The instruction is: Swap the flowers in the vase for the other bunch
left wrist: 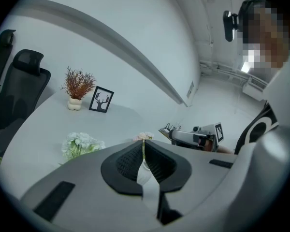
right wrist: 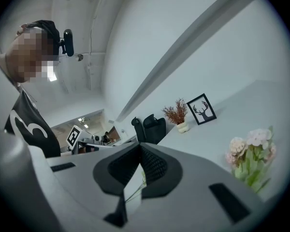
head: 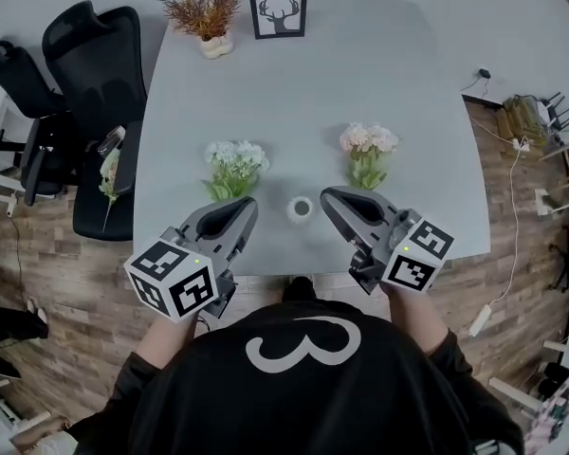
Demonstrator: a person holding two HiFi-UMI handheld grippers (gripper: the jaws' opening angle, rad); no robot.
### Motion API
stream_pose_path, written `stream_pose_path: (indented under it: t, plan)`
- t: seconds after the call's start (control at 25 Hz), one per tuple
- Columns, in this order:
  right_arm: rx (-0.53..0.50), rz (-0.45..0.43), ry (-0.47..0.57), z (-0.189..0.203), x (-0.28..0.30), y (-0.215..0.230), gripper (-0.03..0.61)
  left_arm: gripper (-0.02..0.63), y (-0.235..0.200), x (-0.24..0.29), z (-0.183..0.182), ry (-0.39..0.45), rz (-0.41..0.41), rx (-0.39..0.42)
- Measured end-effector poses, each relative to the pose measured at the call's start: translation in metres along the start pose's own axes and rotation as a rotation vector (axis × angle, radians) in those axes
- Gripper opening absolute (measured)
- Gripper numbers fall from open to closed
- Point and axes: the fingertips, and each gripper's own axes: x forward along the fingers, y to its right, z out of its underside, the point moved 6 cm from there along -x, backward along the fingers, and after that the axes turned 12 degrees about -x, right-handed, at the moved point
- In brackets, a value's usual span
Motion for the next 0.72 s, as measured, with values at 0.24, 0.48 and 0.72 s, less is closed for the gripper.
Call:
stream_pose_path:
  t: [0.24, 0.48, 0.72]
  plan:
    - [0.019, -0.035, -0.018, 0.005, 0.008, 0.026, 0.009, 0.014, -0.019, 0.012, -0.011, -0.001, -0.075, 0.006]
    - [0.029, -0.066, -0.032, 0.008, 0.015, 0.046, 0.009, 0.114, -0.041, 0.026, -0.017, -0.009, -0.168, 0.012]
    - [0.022, -0.094, -0.052, 0.007, 0.024, 0.064, 0.009, 0.229, -0.067, 0.040, -0.015, -0.063, -0.262, 0.012]
